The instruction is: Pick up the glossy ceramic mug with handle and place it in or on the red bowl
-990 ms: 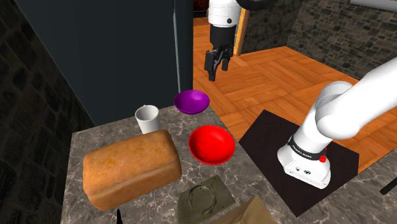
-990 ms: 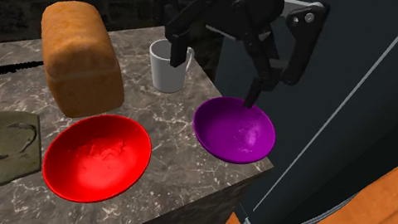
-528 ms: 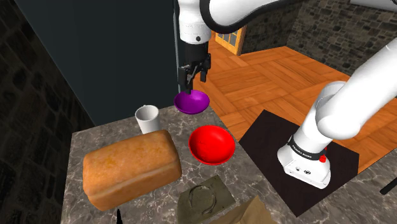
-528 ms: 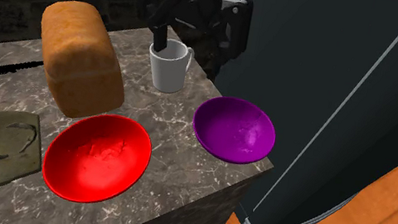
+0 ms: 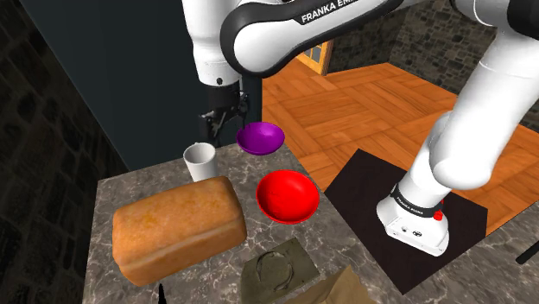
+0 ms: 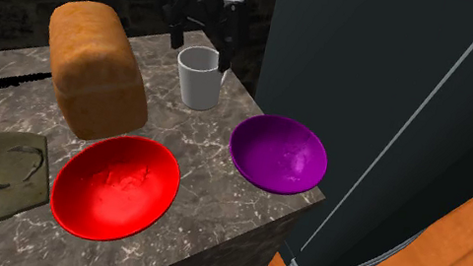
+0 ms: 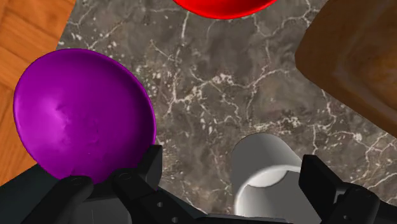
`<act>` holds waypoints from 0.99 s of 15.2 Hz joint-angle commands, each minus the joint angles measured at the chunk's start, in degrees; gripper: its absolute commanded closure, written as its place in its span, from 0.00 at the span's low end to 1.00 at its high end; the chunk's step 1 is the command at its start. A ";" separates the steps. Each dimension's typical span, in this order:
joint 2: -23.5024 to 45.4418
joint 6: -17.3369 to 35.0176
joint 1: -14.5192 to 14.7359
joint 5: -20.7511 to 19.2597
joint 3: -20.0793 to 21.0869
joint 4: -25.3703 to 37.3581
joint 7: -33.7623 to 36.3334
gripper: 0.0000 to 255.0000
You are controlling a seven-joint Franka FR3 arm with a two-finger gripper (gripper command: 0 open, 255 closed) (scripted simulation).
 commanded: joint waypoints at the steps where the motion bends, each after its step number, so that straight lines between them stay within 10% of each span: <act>1: 4.46 0.36 1.27 -2.77 0.72 3.58 3.15 0.00; 9: 23.91 -2.68 9.74 -13.35 -0.23 23.70 12.32 0.00; 15: 25.10 1.27 9.63 -14.08 -0.76 20.81 12.86 0.00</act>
